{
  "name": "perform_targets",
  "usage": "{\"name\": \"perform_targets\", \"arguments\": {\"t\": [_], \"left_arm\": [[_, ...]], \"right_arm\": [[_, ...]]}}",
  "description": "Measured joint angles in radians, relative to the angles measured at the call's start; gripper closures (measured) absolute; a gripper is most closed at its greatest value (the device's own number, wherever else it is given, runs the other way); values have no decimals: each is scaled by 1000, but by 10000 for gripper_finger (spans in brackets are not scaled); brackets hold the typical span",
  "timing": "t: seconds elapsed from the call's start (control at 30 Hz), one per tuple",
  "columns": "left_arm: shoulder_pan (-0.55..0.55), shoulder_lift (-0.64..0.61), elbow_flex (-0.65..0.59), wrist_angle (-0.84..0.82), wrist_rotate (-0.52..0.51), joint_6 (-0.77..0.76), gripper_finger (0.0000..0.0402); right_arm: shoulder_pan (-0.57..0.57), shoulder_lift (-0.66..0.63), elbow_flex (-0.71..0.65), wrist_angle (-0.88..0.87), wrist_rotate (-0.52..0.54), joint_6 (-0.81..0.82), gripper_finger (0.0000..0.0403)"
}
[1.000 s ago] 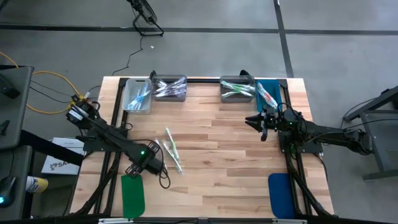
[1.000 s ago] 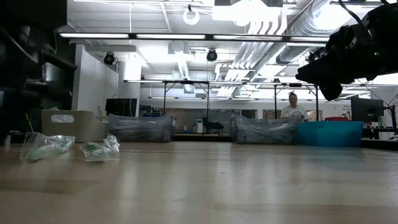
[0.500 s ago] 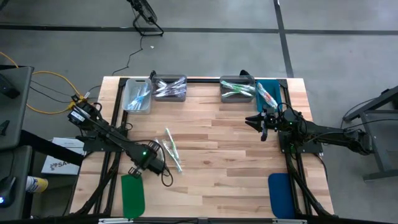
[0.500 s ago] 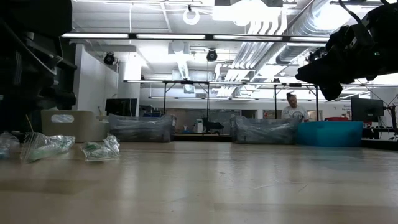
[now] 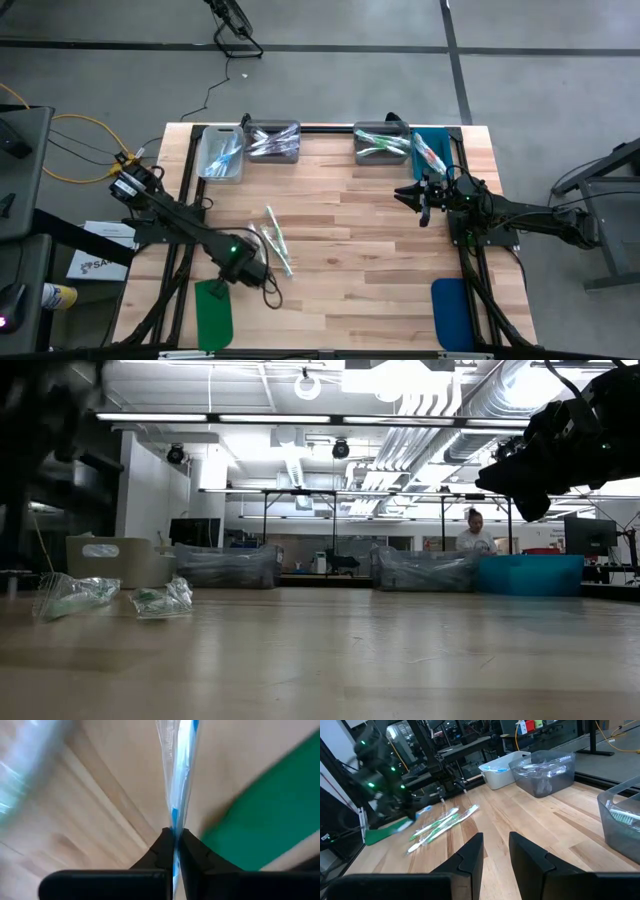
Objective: Pick & Place Toothbrushes
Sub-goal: Put the blue toothbrush into the white bin
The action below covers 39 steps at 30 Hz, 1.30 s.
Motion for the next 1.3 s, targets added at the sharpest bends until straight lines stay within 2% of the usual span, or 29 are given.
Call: {"name": "perform_targets", "arguments": {"t": [0.17, 0.33, 0.53, 0.63, 0.9, 1.07, 1.2, 1.3], "left_arm": [[37, -6, 159, -36, -100, 87, 398], [141, -6, 348, -159, -311, 152, 399], [393, -7, 499, -310, -530, 134, 400], [559, -7, 533, -361, -577, 127, 400], [1042, -8, 541, -380, -585, 154, 400], [1301, -8, 541, -367, -499, 119, 400], [1417, -5, 541, -346, -431, 66, 400], [1427, 6, 537, -342, -396, 26, 400]], "right_arm": [[0, 0, 0, 0, 0, 0, 316], [0, 0, 0, 0, 0, 0, 316], [0, 0, 0, 0, 0, 0, 316], [0, 0, 0, 0, 0, 0, 316], [0, 0, 0, 0, 0, 0, 316], [0, 0, 0, 0, 0, 0, 316], [0, 0, 0, 0, 0, 0, 316], [0, 0, 0, 0, 0, 0, 316]]}}
